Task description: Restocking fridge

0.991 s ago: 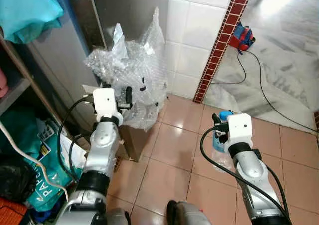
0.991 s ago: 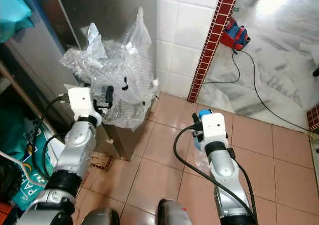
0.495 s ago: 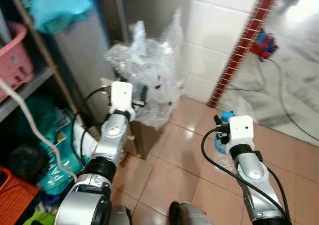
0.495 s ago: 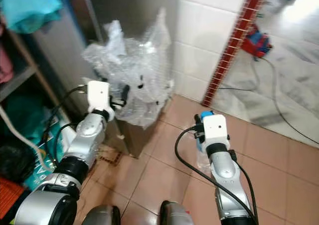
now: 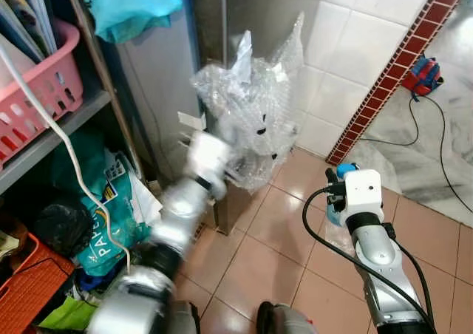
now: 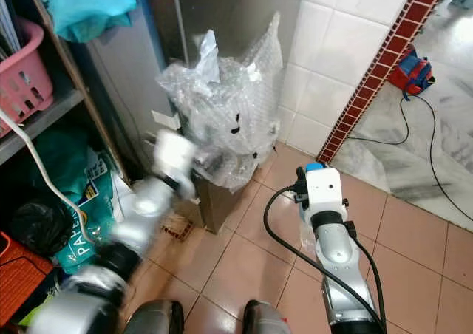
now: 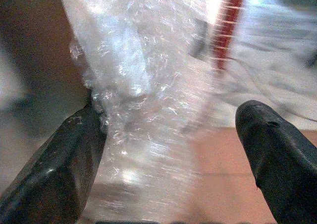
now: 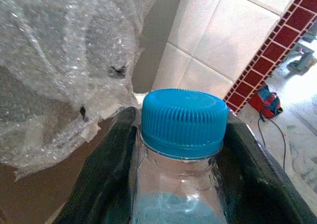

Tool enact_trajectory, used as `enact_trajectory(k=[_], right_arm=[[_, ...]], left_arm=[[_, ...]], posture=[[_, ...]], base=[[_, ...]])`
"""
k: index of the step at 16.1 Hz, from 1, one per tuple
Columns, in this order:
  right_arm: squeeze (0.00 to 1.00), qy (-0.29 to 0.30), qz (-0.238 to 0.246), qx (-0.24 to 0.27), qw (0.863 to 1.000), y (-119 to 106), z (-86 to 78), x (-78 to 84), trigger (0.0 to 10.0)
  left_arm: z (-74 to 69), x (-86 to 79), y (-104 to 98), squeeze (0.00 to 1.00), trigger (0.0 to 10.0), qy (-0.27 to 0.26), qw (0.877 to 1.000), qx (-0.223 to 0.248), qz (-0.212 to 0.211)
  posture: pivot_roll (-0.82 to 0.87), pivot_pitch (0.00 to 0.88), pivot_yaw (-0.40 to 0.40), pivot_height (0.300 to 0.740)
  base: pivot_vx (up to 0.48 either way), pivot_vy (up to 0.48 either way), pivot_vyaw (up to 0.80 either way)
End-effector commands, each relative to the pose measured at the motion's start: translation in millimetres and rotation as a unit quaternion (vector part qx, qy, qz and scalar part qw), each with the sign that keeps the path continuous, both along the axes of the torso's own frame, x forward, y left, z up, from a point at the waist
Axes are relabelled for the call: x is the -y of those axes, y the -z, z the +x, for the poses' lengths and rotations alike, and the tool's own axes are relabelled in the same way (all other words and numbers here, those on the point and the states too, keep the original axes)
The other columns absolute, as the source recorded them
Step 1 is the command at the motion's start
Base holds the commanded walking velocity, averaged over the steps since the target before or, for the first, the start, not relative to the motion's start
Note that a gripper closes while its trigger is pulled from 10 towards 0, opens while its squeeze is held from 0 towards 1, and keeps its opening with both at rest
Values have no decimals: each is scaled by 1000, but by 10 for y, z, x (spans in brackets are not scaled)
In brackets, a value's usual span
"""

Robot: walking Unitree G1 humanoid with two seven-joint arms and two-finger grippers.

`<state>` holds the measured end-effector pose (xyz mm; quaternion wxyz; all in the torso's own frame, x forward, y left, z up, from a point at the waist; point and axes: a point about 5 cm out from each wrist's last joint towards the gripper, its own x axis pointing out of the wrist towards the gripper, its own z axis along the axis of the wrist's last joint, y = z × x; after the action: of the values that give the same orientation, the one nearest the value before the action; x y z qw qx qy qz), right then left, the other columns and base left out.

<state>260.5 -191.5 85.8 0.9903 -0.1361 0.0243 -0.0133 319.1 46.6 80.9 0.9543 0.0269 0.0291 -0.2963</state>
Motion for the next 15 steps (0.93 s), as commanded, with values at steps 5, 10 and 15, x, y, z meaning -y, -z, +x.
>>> enact_trajectory(k=[5, 10, 15], right_arm=[[0, 14, -8, 16, 1000, -56, 4, 46, 10000], [0, 13, -4, 20, 1000, -64, 22, 41, 10000], [0, 3, -4, 26, 1000, -95, 69, 10, 10000]], left_arm=[[-106, 163, 49, 0, 10000, 71, 997, -2, 25], [116, -199, -209, 0, 10000, -110, 991, 73, -8], [213, -490, -472, 0, 10000, -222, 965, 138, -29]], posture=[[-25, 101, -5, 740], [-20, 99, -6, 740], [-13, 93, -15, 740]], base=[[0, 0, 0], [0, 0, 0], [0, 0, 0]])
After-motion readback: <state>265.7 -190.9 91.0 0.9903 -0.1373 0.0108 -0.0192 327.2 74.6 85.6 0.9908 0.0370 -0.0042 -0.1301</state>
